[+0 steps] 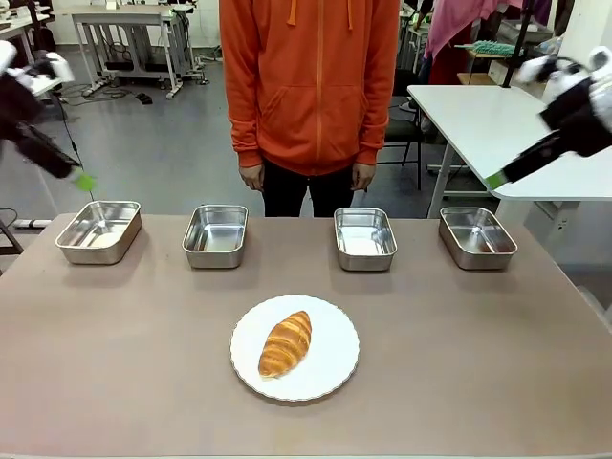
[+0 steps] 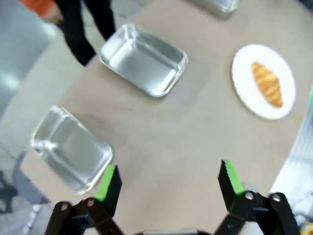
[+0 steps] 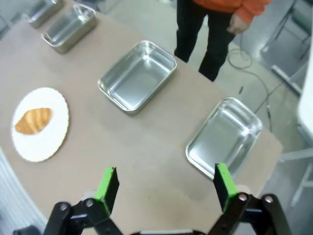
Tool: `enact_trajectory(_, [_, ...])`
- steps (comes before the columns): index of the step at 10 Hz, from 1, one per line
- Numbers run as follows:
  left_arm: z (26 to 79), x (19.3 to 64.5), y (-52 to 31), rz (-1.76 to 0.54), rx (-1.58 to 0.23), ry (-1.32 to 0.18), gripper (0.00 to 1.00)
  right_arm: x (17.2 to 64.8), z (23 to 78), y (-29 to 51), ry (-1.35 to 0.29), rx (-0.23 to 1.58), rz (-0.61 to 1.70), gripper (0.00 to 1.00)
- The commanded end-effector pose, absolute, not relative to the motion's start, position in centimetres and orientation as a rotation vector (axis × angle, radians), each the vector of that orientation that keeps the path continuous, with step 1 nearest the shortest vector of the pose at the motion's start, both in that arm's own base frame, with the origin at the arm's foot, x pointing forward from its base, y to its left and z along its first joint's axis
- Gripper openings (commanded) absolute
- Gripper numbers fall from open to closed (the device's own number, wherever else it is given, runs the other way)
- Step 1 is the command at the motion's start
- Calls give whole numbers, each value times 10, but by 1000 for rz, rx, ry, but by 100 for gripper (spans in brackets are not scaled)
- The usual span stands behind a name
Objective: Place the bread in the container.
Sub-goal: Place the Butter Roll into the Airtight Container indicated by the human.
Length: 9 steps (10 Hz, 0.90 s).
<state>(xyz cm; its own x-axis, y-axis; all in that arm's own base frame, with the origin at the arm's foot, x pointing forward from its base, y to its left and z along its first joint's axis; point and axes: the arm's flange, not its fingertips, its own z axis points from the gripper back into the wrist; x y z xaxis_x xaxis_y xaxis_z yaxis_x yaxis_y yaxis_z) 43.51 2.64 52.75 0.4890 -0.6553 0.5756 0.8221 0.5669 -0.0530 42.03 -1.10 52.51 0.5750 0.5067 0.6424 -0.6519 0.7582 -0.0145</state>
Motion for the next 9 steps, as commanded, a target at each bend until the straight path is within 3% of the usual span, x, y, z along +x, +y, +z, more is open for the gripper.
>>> enact_trajectory(1, [517,458,74,-1060,-426,-574,100,433,521,-43,-696,346,763,100])
enact_trajectory(3, [505,454,90,-1002,-480,-650,100,421,526,-37,-692,278,715,100])
enact_trajectory(4, [519,441,88,-1030,-396,-593,100,421,526,-37,-692,278,715,100])
enact_trajectory(9, [525,446,113,-1015,-410,-631,100,434,535,-58,-707,289,703,100])
